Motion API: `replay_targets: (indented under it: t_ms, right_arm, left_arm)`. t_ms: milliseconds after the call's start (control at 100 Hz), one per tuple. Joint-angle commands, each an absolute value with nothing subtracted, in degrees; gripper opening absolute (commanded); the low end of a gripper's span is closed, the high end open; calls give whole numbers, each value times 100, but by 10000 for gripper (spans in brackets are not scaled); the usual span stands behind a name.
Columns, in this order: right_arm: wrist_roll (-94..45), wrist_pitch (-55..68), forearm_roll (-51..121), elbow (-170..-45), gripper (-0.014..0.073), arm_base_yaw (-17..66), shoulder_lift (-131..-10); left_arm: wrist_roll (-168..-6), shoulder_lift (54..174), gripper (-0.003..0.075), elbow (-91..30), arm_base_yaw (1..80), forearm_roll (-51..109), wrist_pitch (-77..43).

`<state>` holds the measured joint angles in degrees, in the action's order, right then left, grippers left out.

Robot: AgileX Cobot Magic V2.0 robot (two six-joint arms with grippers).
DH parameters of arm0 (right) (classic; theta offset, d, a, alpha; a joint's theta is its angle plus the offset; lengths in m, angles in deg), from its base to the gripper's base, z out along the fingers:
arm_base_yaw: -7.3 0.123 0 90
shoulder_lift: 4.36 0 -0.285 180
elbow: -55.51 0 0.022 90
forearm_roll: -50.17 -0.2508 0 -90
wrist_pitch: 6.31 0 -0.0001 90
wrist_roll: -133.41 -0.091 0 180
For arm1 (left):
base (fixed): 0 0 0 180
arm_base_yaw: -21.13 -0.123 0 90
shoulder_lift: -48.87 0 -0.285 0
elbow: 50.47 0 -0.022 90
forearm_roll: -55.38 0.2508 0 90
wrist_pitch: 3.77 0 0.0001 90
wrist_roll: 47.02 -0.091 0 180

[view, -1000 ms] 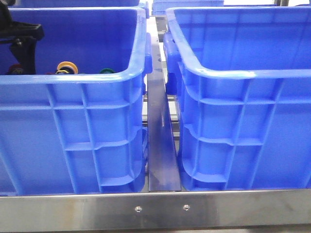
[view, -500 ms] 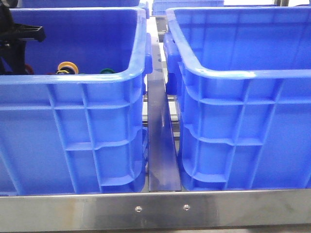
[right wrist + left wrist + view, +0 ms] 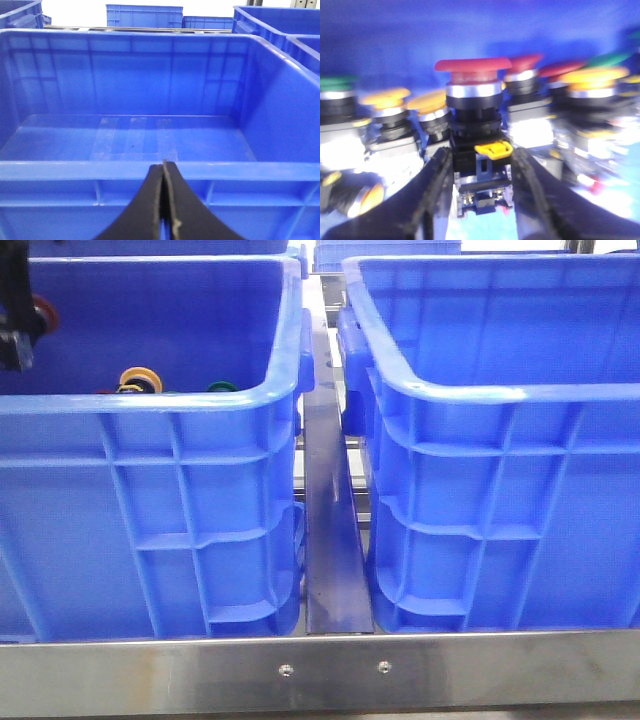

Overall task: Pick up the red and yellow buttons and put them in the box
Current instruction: 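Close the left gripper on the red-capped button's base and lift, then carry the red button with the left gripper toward the bins' shared edge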

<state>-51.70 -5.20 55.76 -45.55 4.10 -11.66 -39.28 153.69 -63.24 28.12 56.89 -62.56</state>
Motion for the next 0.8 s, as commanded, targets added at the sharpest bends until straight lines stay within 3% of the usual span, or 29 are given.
replay_targets:
  t_ms: [0,410,790]
  right_arm:
    - [-5125,-999,5614,-4538,-68,383,-1038]
    - [-5125,-999,5614,-4538,-68,383,-1038]
    - [-5125,-999,5614,-4538,-68,383,-1038]
  left_arm:
    - [-4181,14737,167,-6148,2859,5263,-5843]
    - [-7238,13609,167,-4916,3023,2568,-5419]
    - [-9296,13593,167,-4894,4608,1896,-5619]
